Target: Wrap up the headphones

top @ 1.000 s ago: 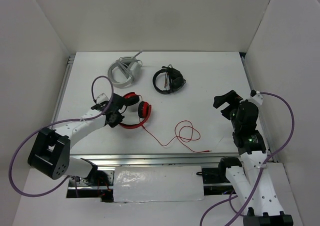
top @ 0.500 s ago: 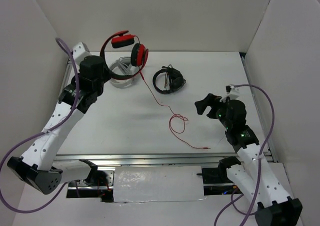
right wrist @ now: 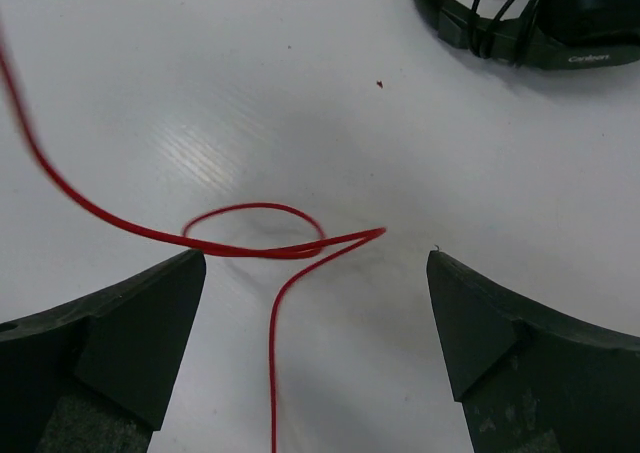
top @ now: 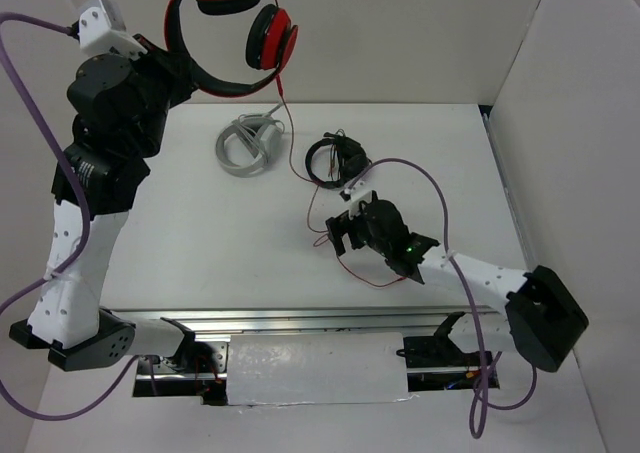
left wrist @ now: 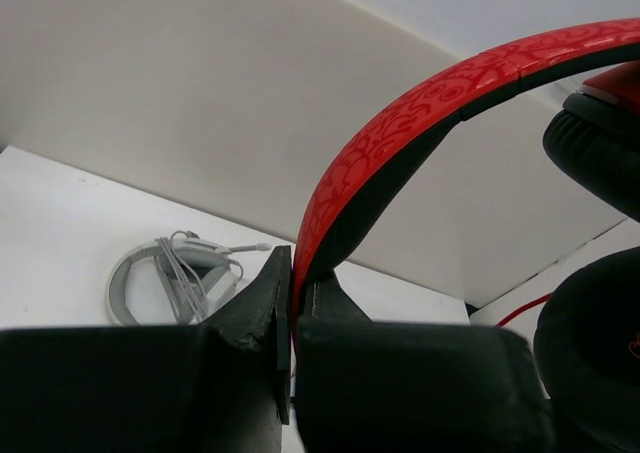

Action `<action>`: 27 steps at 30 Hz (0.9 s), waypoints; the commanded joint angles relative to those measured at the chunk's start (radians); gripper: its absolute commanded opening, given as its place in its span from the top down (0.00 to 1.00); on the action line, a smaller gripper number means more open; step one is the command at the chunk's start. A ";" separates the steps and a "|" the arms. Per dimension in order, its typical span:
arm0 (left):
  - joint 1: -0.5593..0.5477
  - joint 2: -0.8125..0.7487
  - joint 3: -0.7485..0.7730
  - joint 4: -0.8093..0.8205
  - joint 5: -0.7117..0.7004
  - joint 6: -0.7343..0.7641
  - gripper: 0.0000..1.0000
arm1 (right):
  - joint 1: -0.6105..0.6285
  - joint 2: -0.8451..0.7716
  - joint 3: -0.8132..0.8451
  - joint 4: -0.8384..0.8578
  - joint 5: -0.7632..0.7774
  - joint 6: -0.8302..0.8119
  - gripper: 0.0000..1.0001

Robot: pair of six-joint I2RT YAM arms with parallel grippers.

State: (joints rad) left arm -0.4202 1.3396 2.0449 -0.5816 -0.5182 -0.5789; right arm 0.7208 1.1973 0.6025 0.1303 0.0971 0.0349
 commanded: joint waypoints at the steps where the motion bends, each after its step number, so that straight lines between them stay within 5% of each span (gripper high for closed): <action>1: -0.002 -0.016 0.057 0.065 0.046 0.045 1.00 | 0.014 0.088 0.074 0.230 0.065 -0.060 0.00; 7: 0.000 -0.056 0.061 0.078 0.069 0.054 1.00 | 0.023 0.254 0.146 0.439 0.020 -0.012 0.00; 19: 0.000 -0.105 0.060 0.085 0.038 0.070 1.00 | 0.115 0.514 0.358 0.359 -0.137 0.049 0.00; 24: 0.000 -0.123 0.067 0.089 -0.012 0.062 1.00 | 0.103 0.544 0.326 0.387 -0.184 0.138 0.17; 27: -0.002 -0.132 0.054 0.115 -0.035 0.062 1.00 | 0.121 0.553 0.217 0.534 -0.238 0.233 0.19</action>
State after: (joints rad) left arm -0.4206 1.2339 2.0884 -0.6060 -0.5083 -0.4992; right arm 0.8303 1.7325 0.8886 0.5179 -0.0750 0.1669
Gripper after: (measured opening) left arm 0.094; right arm 0.816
